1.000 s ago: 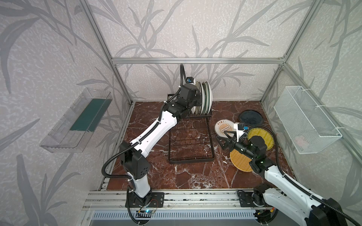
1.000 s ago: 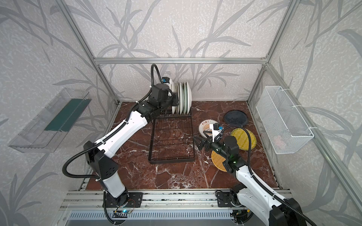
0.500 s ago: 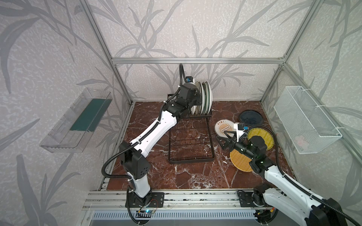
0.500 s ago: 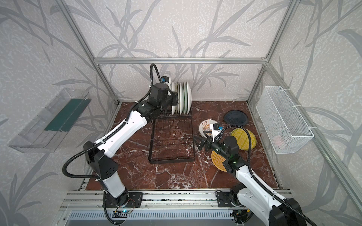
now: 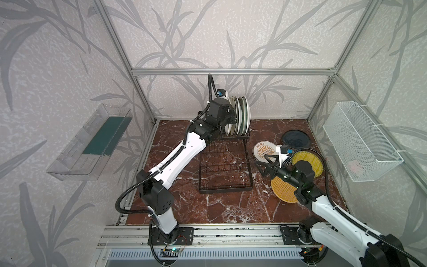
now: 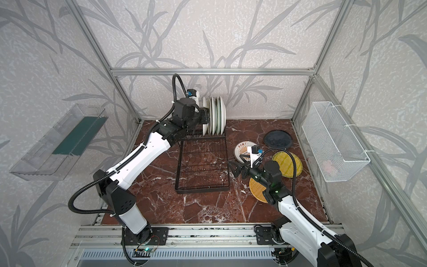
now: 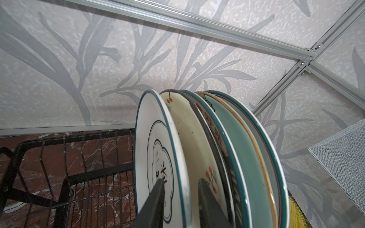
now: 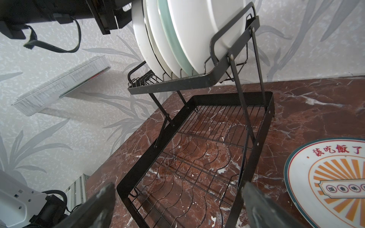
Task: Load plates into a dish rack
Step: Place the plate on the dish rack, then pick up the plate from the top-right of the table.
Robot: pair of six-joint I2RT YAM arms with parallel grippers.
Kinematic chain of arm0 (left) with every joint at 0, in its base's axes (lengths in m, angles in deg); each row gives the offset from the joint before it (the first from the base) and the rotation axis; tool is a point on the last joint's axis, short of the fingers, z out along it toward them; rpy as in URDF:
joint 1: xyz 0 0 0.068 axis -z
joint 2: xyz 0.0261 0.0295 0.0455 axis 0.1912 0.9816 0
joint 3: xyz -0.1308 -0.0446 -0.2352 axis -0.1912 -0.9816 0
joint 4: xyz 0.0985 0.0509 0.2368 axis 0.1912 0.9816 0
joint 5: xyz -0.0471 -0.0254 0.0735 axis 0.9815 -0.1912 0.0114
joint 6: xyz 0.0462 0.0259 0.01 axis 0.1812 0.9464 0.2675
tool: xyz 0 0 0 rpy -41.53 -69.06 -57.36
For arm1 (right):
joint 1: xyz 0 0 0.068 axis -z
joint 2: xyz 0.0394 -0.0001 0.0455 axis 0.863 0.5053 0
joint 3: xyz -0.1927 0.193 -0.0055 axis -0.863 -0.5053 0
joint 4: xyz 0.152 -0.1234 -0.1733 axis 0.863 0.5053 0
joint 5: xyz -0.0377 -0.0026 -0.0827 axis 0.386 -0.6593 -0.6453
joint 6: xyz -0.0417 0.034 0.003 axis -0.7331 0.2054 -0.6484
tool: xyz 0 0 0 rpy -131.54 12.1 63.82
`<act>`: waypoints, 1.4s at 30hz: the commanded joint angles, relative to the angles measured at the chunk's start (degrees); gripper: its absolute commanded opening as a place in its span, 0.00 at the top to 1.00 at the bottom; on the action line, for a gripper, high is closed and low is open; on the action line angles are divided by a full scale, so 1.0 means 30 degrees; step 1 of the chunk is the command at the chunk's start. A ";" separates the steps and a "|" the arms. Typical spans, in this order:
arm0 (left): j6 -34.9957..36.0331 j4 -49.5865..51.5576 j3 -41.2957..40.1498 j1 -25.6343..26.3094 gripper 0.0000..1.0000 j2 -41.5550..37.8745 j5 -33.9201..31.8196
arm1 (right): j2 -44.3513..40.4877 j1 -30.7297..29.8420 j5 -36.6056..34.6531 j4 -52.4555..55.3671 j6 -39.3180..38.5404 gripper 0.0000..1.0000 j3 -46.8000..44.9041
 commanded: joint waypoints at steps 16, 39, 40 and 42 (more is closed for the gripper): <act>-0.2487 -0.2192 -0.4365 -0.0812 0.56 -0.6548 0.5464 | -0.0692 -0.0109 -0.0639 0.0723 -0.0520 0.01 0.0227; 0.0910 -0.4820 -1.8776 -0.1034 0.01 -1.6961 1.6472 | 0.5780 0.7331 -0.3024 0.4037 0.3926 0.02 0.1180; 0.0774 -0.5009 -1.8882 -0.1036 0.01 -1.6761 1.6679 | 0.6783 0.7454 -0.3105 0.3695 0.3379 0.02 0.1478; 0.0361 -0.5374 -1.9141 -0.1020 0.01 -1.6332 1.6715 | 0.8670 0.7744 -0.3009 0.3115 0.3142 0.05 0.2118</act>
